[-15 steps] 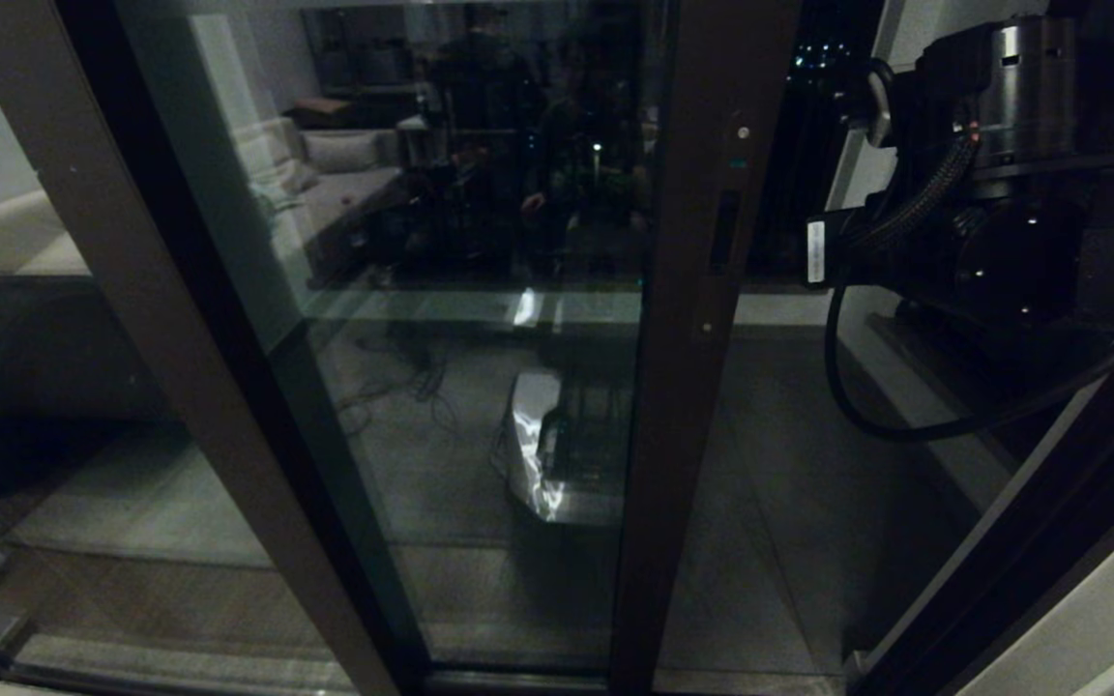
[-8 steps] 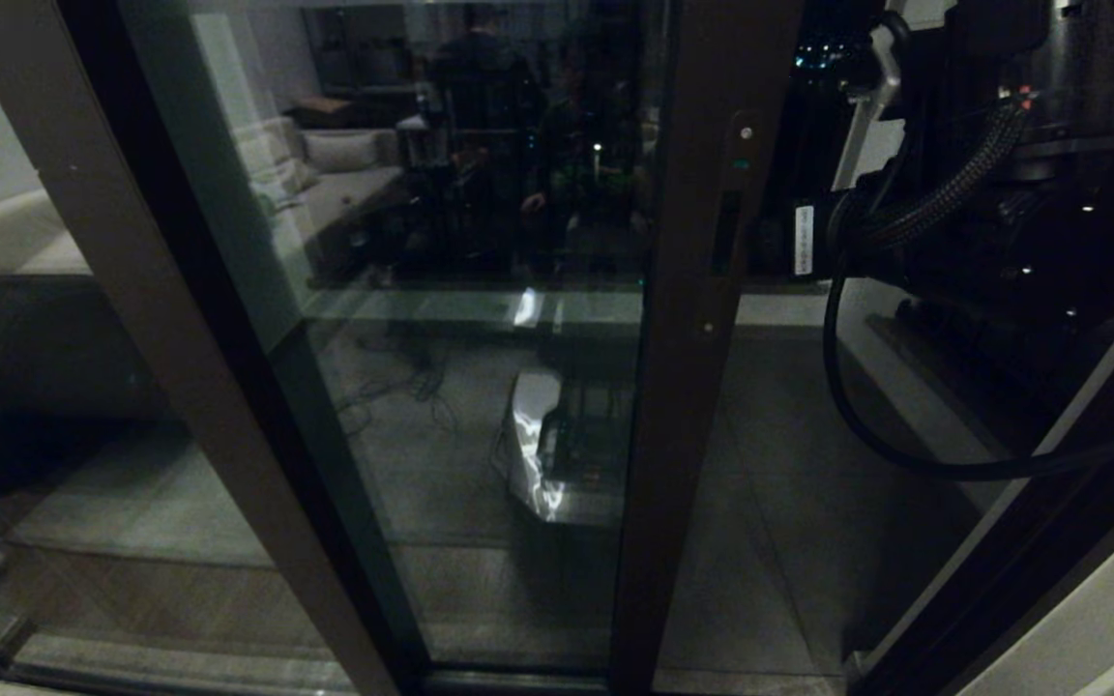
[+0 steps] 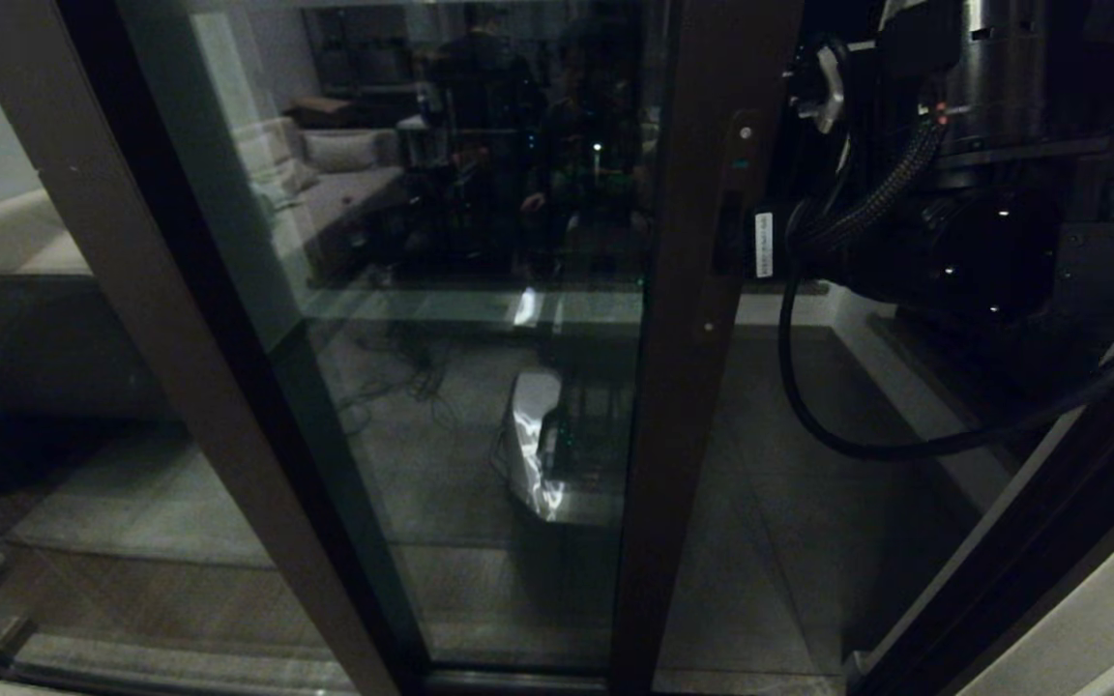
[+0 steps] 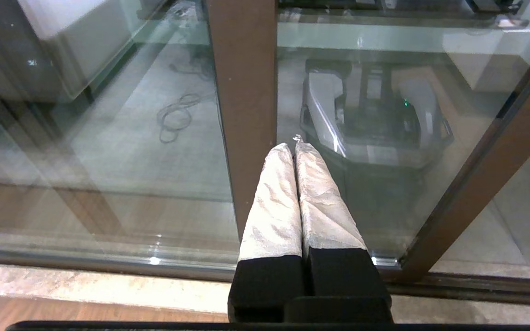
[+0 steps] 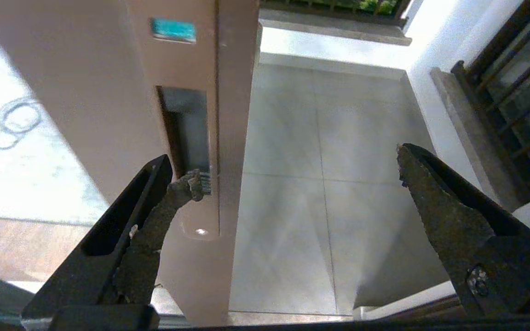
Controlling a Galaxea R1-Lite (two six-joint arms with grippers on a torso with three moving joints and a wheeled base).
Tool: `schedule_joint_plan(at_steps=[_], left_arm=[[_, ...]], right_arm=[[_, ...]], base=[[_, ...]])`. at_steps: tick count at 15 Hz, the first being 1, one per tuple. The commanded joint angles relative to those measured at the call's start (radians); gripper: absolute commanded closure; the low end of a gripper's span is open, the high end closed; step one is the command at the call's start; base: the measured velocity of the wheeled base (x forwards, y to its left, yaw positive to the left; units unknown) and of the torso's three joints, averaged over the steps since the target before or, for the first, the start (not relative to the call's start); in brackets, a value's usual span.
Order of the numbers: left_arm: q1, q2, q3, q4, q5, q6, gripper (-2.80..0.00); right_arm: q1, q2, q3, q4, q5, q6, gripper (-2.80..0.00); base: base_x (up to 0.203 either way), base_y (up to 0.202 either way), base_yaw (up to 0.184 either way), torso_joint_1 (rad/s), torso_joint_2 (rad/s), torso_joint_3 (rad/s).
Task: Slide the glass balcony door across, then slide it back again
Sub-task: Close the slid door
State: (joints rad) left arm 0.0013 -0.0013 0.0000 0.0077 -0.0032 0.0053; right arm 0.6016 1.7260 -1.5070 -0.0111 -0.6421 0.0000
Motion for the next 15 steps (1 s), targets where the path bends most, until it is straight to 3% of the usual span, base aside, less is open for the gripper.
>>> schedule_joint_plan(at_steps=[1,15], left_arm=[[0.0,0.0,0.002,0.0,0.0,0.001,0.0],[0.0,0.0,0.002,0.0,0.0,0.001,0.0]], right_arm=[[-0.021,0.021,-0.004,-0.001,-0.002,-0.001,-2.8],[-0.114,0.015,0.013,0.0,-0.002,-0.011,-2.8]], base=[[0.0,0.0,0.0,0.0,0.0,0.0],[0.0,0.0,0.0,0.0,0.0,0.0]])
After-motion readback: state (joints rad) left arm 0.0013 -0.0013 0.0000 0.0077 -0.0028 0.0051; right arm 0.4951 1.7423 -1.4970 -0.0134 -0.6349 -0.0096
